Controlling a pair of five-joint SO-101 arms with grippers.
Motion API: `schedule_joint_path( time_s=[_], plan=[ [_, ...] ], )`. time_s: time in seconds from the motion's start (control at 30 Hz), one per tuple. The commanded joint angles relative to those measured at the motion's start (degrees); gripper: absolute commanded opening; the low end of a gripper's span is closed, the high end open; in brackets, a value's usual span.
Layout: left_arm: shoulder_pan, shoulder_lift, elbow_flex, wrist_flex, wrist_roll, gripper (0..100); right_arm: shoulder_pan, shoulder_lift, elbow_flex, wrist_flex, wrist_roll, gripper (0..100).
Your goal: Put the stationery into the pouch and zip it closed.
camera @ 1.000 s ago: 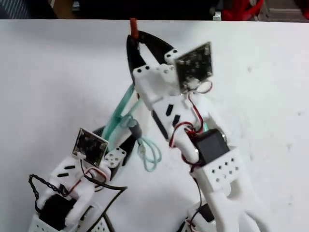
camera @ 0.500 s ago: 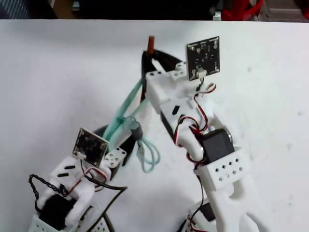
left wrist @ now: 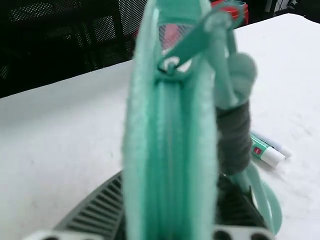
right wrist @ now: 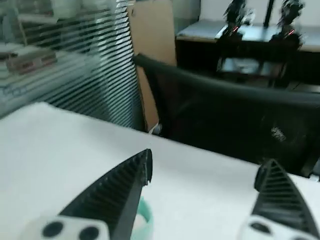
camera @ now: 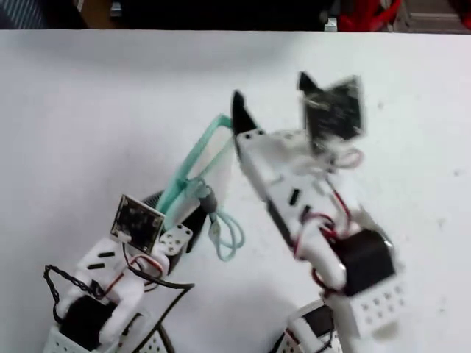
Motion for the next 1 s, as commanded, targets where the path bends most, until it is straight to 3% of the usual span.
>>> schedule_joint_path(
  time_s=[0.0, 0.17, 0.4, 0.53, 0.77, 0.83, 0.93, 0.97],
  plan=[
    [1.01, 0.75, 0.00, -0.18, -0.44, 16, 3.82, -3.65, -2.20, 0.92, 0.88, 29.1],
    [1.01, 0.75, 0.00, -0.18, -0.44, 16, 7.34, -4.18, -1.76, 5.14, 0.88, 27.8],
    [1.01, 0.75, 0.00, -0.09, -0.44, 16, 15.25, -4.18, 11.25, 3.82, 0.97, 20.7],
    [1.01, 0.75, 0.00, 0.00, -0.44, 16, 21.23, -4.18, 21.71, -2.15, 1.14, 1.5],
    [1.01, 0.75, 0.00, 0.00, -0.44, 16, 21.05, -4.26, 42.90, -17.19, 0.44, 20.4],
    [1.01, 0.75, 0.00, 0.00, -0.44, 16, 20.18, -4.26, 47.30, -21.76, 2.46, 17.3],
    [1.01, 0.75, 0.00, -0.09, -0.44, 16, 19.65, -4.26, 51.78, -26.33, 6.15, 0.9],
    [1.01, 0.75, 0.00, -0.18, -0.44, 16, 19.30, -4.26, 53.01, -27.56, 6.15, 2.1]
  ],
)
